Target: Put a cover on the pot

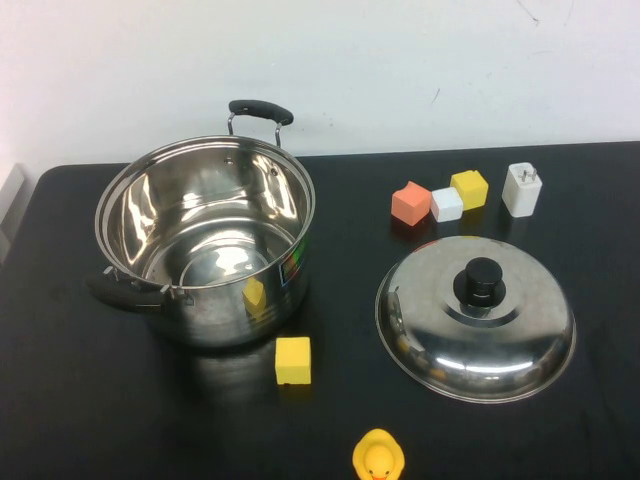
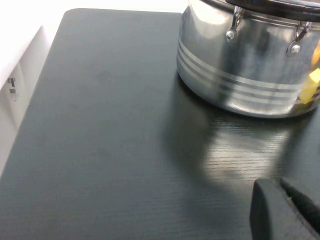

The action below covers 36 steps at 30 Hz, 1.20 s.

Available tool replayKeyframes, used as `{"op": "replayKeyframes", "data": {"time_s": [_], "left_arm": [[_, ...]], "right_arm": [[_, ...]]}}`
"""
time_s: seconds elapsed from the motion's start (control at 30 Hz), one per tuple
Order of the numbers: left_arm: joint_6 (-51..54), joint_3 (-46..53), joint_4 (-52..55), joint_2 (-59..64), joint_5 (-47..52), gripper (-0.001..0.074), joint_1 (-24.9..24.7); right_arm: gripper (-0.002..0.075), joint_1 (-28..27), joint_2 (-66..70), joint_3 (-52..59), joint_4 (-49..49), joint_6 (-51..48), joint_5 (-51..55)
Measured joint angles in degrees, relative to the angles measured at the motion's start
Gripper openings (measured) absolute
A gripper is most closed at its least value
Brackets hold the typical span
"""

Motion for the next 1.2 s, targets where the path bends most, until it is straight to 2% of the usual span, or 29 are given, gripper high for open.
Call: {"op": "replayKeyframes", "data": {"time_s": [0.1,0.27,0.4,0.73,0.97,1.2], "left_arm": [[0.0,0.0,0.0,0.0,0.0,-0.0003,0.0],[0.0,0.0,0.0,0.0,0.0,-0.0002,0.0],[0.0,0.0,0.0,0.0,0.0,-0.0002,0.0],[0.0,0.0,0.0,0.0,0.0,-0.0002,0.0],[0.0,0.0,0.0,0.0,0.0,-0.0002,0.0],[0.0,0.0,0.0,0.0,0.0,-0.0002,0.0]], "right_arm": [[-0.0002,0.0,0.0,0.0,5.4,3.2,-0.4],[-0.0002,0.0,0.0,0.5,27.6,18.6,-3.5],[-0.0002,0.0,0.0,0.5,33.5,20.6,-5.4],[-0.0002,0.0,0.0,0.3,35.0,7.3,-5.6],[-0.0002,0.0,1.7,-11.9,36.2,-15.7,1.0],[-0.0002,0.0,17.1,-23.1,39.6,-36.0,6.0]]}}
